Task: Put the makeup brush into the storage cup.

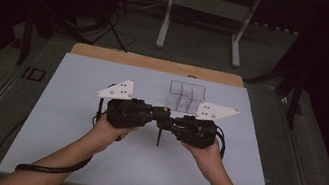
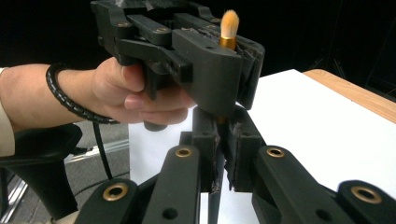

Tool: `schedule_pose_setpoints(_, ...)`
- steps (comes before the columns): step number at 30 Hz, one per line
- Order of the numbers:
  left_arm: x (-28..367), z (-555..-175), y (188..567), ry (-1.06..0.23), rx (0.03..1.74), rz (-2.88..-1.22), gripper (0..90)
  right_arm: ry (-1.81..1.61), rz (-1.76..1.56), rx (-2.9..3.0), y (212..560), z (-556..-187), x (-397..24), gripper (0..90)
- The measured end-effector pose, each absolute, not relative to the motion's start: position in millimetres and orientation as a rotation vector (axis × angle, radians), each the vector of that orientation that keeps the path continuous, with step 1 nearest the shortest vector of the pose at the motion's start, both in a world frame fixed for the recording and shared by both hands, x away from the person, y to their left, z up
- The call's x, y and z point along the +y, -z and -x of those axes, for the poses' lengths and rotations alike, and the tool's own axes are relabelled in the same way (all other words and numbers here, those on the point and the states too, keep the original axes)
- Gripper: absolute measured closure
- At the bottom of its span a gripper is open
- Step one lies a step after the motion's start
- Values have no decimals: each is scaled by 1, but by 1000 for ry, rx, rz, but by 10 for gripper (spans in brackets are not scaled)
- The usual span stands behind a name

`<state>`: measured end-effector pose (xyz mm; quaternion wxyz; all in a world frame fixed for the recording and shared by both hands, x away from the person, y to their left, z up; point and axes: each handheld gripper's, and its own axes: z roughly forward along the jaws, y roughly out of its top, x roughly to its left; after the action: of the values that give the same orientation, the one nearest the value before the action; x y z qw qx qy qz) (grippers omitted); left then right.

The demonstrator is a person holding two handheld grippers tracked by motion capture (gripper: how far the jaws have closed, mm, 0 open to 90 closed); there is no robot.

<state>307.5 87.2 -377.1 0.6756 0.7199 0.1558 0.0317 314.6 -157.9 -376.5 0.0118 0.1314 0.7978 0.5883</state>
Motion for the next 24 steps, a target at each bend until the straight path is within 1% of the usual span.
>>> schedule_pose_setpoints(4, 87, -308, 375, -62, 346, -1626, 835, -1833, -394, 2493, 375, -315, -159, 837)
schedule_pose_setpoints(5, 87, -308, 375, -62, 346, -1628, 823, -1836, -394, 2495, 374, -315, -159, 837)
schedule_pose_setpoints(6, 88, -307, 374, -84, 349, -1632, 791, -1840, -391, 2493, 374, -315, -160, 837)
schedule_pose_setpoints(8, 88, -306, 374, -85, 336, -1635, 786, -1841, -390, 2489, 374, -315, -161, 837)
schedule_pose_setpoints(9, 88, -305, 373, -105, 334, -1639, 750, -1841, -390, 2491, 373, -315, -161, 837)
schedule_pose_setpoints(10, 88, -304, 373, -101, 329, -1650, 736, -1836, -391, 2488, 373, -315, -162, 837)
schedule_pose_setpoints(12, 87, -302, 372, -110, 327, -1656, 732, -1835, -392, 2491, 372, -315, -162, 837)
schedule_pose_setpoints(13, 86, -301, 371, -111, 334, -1659, 693, -1831, -392, 2492, 372, -315, -162, 837)
schedule_pose_setpoints(14, 86, -301, 370, -106, 338, -1660, 688, -1830, -387, 2492, 372, -315, -162, 837)
schedule_pose_setpoints(15, 86, -301, 370, -112, 347, -1655, 663, -1828, -387, 2493, 372, -314, -162, 837)
schedule_pose_setpoints(18, 88, -302, 368, -99, 354, -1643, 643, -1820, -378, 2495, 371, -313, -162, 837)
schedule_pose_setpoints(19, 88, -302, 367, -101, 353, -1642, 602, -1821, -381, 2496, 371, -313, -163, 837)
schedule_pose_setpoints(20, 89, -302, 366, -99, 348, -1639, 597, -1823, -381, 2495, 371, -314, -163, 837)
schedule_pose_setpoints(24, 91, -300, 364, -108, 354, -1636, 464, -1822, -395, 2493, 372, -316, -166, 837)
